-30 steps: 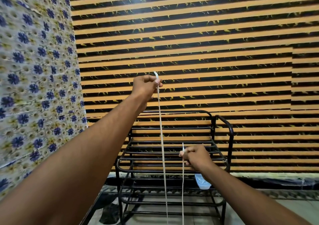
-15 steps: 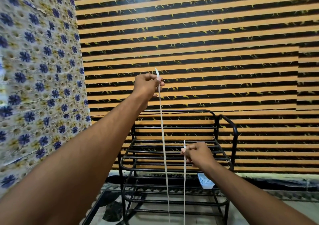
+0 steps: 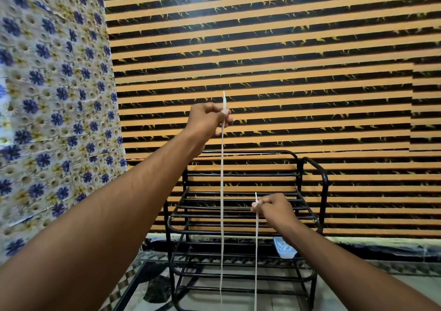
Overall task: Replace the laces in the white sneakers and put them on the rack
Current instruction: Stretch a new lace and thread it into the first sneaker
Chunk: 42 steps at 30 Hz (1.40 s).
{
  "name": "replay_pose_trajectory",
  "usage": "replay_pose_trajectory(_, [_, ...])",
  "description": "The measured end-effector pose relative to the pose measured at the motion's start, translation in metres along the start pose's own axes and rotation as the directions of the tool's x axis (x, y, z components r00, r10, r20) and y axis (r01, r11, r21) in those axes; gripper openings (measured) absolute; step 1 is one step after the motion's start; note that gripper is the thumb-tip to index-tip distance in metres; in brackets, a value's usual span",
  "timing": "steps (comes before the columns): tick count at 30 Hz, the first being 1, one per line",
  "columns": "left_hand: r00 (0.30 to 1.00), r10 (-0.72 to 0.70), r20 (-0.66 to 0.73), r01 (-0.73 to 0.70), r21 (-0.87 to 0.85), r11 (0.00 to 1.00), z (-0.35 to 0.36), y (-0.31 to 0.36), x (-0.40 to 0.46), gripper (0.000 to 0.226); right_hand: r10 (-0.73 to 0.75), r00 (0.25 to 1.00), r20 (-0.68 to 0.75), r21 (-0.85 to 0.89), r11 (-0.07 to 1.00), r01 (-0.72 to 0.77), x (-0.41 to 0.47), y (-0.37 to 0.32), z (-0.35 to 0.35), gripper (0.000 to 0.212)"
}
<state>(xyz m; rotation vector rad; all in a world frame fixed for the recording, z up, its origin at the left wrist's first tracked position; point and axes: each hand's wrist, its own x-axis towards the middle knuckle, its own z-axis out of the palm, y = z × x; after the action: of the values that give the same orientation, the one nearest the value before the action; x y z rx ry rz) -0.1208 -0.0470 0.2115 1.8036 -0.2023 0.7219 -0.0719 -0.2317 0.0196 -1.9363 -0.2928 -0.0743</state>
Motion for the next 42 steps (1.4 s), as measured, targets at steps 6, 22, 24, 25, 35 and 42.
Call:
replay_pose_trajectory(6, [0.979, -0.122, 0.166, 0.117, 0.034, 0.992, 0.005, -0.037, -0.035, 0.019, 0.058, 0.994, 0.092, 0.063, 0.996, -0.063, -0.008, 0.002, -0.002, 0.028])
replay_pose_trajectory(22, [0.832, -0.311, 0.460, 0.228, 0.228, 0.947, 0.044, -0.268, -0.172, 0.014, 0.197, 0.967, 0.161, -0.304, 0.942, -0.142, -0.022, 0.166, 0.049, 0.018])
replay_pose_trajectory(24, [0.791, -0.364, 0.492, 0.200, 0.354, 0.914, 0.052, -0.310, -0.189, 0.020, 0.179, 0.965, 0.194, -0.272, 0.955, -0.122, -0.029, 0.196, 0.064, 0.021])
replay_pose_trajectory(25, [0.768, -0.385, 0.512, 0.170, 0.416, 0.893, 0.058, -0.332, -0.200, 0.022, 0.161, 0.961, 0.222, -0.288, 0.953, -0.093, -0.033, 0.214, 0.071, 0.030])
replay_pose_trajectory(35, [0.583, -0.614, 0.532, -0.033, 0.771, 0.636, 0.094, -0.457, -0.292, 0.054, 0.240, 0.831, 0.502, -0.684, 0.698, 0.212, -0.051, 0.328, 0.133, 0.025])
replay_pose_trajectory(42, [0.659, -0.580, 0.478, -0.165, 0.845, 0.510, 0.113, -0.471, -0.317, 0.033, 0.233, 0.844, 0.484, -0.734, 0.634, 0.246, -0.050, 0.343, 0.151, 0.029])
